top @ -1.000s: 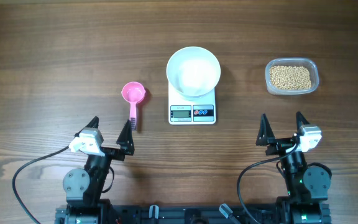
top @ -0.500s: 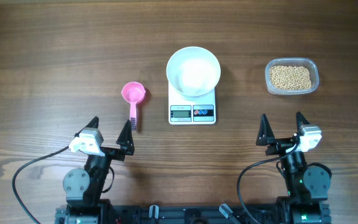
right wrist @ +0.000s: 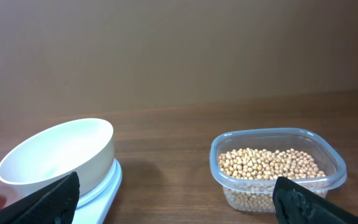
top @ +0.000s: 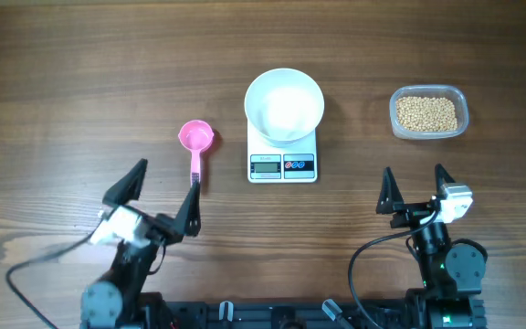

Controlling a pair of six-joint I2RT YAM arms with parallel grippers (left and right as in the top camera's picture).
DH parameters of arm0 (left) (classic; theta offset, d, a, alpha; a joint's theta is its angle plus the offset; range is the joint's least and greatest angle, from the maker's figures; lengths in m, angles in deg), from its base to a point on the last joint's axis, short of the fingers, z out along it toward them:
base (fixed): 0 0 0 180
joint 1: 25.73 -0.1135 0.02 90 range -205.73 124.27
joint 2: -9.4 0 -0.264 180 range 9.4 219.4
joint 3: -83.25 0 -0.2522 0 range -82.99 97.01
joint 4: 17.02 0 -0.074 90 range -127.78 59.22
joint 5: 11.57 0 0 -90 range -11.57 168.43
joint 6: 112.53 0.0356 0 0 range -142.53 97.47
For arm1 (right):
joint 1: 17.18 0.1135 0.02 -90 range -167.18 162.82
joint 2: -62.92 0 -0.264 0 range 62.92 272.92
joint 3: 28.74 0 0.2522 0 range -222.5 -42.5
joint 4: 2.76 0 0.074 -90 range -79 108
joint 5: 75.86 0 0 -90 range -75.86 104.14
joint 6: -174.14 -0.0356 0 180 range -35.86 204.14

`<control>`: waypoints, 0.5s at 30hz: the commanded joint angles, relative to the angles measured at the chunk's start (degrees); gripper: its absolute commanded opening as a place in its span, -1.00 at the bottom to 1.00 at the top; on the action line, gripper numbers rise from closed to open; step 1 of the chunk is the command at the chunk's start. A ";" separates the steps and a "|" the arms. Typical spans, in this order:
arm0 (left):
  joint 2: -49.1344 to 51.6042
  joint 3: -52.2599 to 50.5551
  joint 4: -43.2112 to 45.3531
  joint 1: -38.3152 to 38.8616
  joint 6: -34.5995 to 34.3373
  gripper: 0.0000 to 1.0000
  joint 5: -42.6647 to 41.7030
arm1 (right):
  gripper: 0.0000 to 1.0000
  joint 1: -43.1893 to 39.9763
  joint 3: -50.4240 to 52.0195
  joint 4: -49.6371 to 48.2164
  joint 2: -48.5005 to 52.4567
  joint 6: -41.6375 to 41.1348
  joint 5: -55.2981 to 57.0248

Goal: Scoop item into bowl and weigh 150g on scale
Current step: 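Move the left gripper toward the pink scoop's handle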

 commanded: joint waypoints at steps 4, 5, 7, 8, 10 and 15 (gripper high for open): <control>0.52 12.28 -2.75 -0.42 0.17 1.00 4.52 | 0.99 0.20 0.07 -0.28 -0.57 0.72 -0.24; 1.66 16.31 -7.02 -0.42 2.05 1.00 4.52 | 0.99 0.20 0.07 -0.28 -0.57 0.70 -0.24; 4.66 23.80 -16.22 -0.42 3.87 1.00 5.57 | 0.99 0.20 0.07 -0.28 -0.57 0.70 -0.22; 6.88 28.15 -22.21 -0.39 3.85 1.00 6.75 | 0.99 0.20 0.07 -0.28 -0.57 0.70 -0.24; 13.27 38.47 -36.20 -0.39 3.89 1.00 8.90 | 1.00 0.20 0.07 -0.28 -0.57 0.70 -0.24; 33.00 62.82 -67.76 -0.39 3.85 1.00 8.28 | 0.99 0.20 0.07 -0.28 -0.57 0.70 -0.24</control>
